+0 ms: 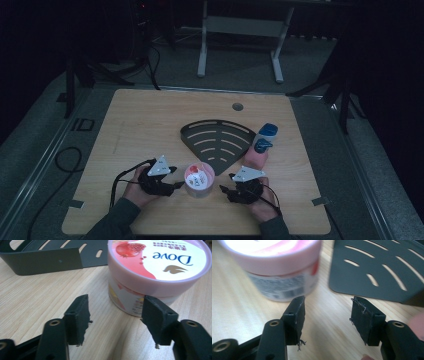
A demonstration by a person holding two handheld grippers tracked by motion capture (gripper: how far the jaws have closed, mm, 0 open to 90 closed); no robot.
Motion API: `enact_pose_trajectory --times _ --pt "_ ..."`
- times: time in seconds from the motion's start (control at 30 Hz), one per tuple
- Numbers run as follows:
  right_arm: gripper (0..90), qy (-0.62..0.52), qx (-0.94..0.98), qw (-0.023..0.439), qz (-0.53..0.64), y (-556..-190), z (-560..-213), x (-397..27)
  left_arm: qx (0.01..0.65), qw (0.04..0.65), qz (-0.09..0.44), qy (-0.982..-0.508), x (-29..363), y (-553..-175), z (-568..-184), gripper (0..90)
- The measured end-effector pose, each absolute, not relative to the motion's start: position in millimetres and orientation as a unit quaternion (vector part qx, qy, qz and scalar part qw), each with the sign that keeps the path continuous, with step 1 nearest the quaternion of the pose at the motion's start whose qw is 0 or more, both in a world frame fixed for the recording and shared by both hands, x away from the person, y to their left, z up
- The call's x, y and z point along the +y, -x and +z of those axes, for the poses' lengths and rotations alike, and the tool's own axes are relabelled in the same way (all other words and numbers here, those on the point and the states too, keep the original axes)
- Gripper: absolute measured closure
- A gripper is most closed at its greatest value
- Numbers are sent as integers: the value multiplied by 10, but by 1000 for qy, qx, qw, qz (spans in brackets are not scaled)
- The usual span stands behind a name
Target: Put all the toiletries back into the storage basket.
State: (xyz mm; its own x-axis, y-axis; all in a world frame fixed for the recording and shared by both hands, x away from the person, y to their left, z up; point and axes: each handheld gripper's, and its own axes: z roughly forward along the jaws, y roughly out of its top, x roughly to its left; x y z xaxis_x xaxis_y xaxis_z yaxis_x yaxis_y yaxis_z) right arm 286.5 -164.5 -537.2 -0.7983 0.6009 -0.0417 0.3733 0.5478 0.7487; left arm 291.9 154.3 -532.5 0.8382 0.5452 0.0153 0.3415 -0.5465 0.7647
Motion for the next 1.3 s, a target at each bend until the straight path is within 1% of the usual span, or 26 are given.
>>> enact_pose_trajectory --times 0.13,0.27,0.43,0.47,0.57,0.67,0.8,1.13,1.23,1.3 --pt "406 -267 872 136 387 -2849 -5368 -1601 242 404 118 -874 1522 -2893 -5323 360" --pt "402 -253 875 123 395 -2839 -5369 -1555 222 412 99 -878 1481 -2872 -5331 328" --pt "398 -246 873 105 408 -2848 -5359 -1514 209 418 89 -880 1440 -2860 -5325 310" --pt "392 -243 873 94 413 -2859 -5357 -1507 208 418 88 -880 1432 -2861 -5325 308" --pt "354 -236 875 87 414 -2871 -5354 -1480 201 420 83 -881 1411 -2864 -5324 286" --pt "323 -225 880 85 409 -2885 -5354 -1440 198 420 84 -882 1377 -2863 -5327 278" --pt "326 -217 885 84 404 -2914 -5364 -1392 198 418 88 -882 1353 -2866 -5324 250" --pt "329 -194 884 63 422 -2961 -5358 -1386 189 413 91 -886 1327 -2902 -5329 223" --pt "316 -188 885 55 423 -2990 -5367 -1385 185 409 93 -889 1306 -2912 -5343 223" --pt "296 -182 887 58 421 -2999 -5358 -1374 182 405 94 -891 1287 -2923 -5339 208"
